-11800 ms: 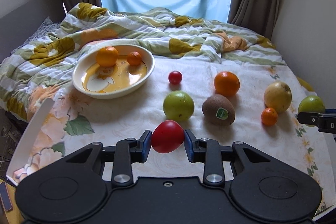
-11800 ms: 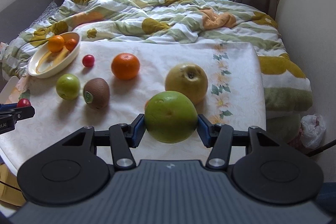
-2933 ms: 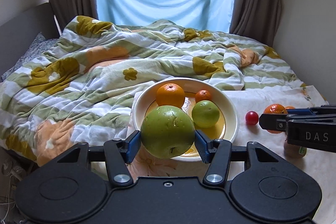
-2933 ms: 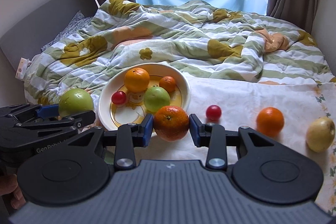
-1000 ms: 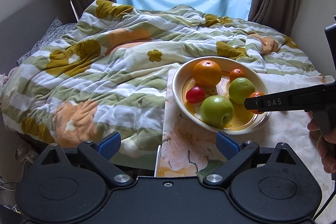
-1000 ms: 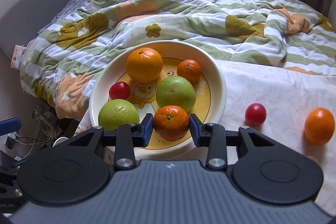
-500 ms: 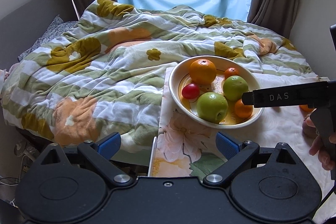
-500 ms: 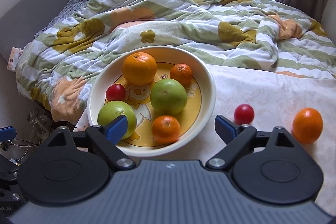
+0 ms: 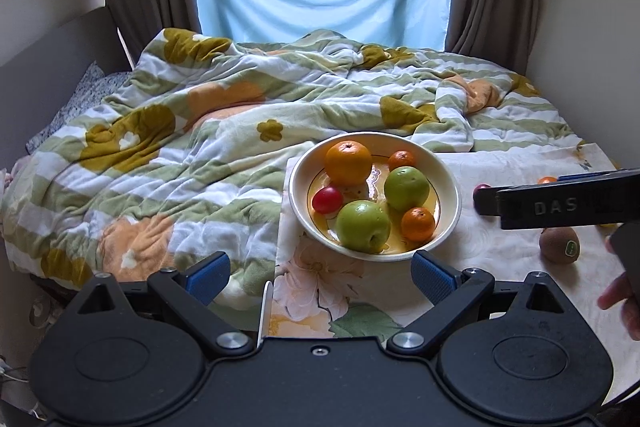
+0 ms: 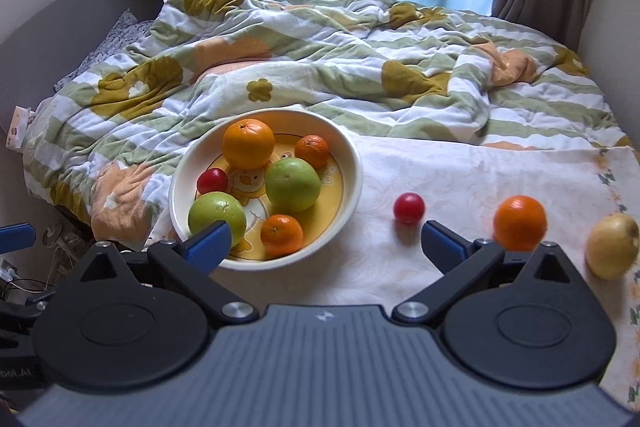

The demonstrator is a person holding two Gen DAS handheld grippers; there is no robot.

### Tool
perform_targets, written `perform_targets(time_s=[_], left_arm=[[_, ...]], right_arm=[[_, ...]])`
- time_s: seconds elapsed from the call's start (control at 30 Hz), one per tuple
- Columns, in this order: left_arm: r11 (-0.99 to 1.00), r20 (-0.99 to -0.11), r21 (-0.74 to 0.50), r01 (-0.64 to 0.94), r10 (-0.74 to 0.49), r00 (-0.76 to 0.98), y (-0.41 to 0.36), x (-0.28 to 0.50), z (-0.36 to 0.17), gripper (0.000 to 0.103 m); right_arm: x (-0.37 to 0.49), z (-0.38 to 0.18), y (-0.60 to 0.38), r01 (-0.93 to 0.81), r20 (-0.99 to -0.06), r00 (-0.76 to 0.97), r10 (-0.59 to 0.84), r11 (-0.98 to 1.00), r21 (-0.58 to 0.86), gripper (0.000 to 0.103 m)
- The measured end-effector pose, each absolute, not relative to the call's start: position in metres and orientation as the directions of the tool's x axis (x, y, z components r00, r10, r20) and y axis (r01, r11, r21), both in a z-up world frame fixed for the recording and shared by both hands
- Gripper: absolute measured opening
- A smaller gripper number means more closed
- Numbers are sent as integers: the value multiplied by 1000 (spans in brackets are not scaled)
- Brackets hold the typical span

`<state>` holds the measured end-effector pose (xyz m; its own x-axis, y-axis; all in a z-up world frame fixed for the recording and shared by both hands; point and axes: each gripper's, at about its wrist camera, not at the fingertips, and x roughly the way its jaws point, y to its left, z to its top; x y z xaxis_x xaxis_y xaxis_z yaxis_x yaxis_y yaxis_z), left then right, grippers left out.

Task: Organize fruits
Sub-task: 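Lift both open tools from the bowl back over the loose fruits, then grasp the brown kiwi with the left tool while the right tool grasps the yellow pear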

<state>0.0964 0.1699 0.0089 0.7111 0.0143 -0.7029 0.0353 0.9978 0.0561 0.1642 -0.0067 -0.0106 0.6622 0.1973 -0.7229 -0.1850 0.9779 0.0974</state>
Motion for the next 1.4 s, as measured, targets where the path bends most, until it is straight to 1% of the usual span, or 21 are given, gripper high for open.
perform_targets(time_s=[0.37, 0.47, 0.6, 1.0, 1.23, 1.4], left_arm=[[989, -702, 51, 136, -61, 710, 139, 89, 10, 99], [989, -700, 54, 140, -63, 711, 124, 84, 10, 99], [988, -699, 82, 133, -38, 715, 100, 75, 8, 99], [992, -718, 91, 87, 4, 696, -9, 72, -1, 99], [996, -763, 61, 72, 0, 646, -65, 98, -31, 99], [997, -780, 63, 51, 18, 625, -90, 121, -53, 99]], right_arm=[[117, 11, -63, -28, -726, 681, 96, 994, 104, 103], [105, 13, -85, 19, -724, 686, 75, 992, 121, 103], [92, 14, -112, 41, -723, 687, 68, 990, 132, 103], [80, 8, -202, -63, -737, 661, 142, 989, 134, 103], [97, -9, -262, -106, -749, 646, 149, 989, 106, 103], [124, -30, -295, -139, -765, 624, 161, 986, 94, 103]])
